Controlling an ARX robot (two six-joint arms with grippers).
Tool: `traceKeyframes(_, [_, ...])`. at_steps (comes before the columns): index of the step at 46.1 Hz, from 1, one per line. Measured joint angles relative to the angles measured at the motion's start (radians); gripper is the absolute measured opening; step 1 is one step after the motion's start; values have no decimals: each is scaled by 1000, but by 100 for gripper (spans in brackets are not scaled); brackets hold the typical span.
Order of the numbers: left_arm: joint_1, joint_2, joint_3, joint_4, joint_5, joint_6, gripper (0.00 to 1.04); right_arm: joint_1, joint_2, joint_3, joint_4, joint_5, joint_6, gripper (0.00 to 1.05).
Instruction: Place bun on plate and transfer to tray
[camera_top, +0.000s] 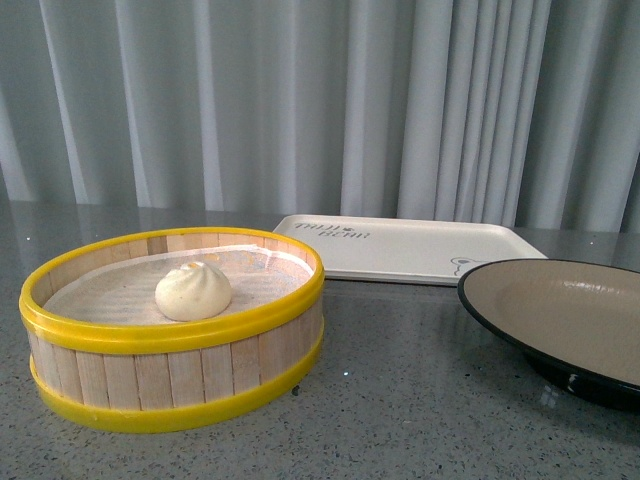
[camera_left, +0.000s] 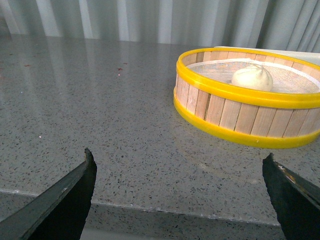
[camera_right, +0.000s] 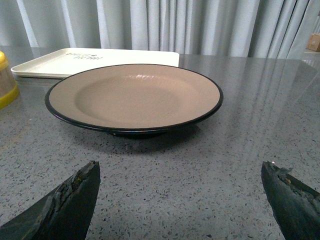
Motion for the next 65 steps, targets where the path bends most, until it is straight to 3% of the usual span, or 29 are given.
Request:
traceKeyframes(62, [0, 0, 0, 0, 0, 0, 98, 0, 0, 0, 0, 0, 0, 96])
traceKeyframes(65, [-41, 32, 0, 51, -162, -98, 98, 0, 0, 0, 0, 0, 0, 96])
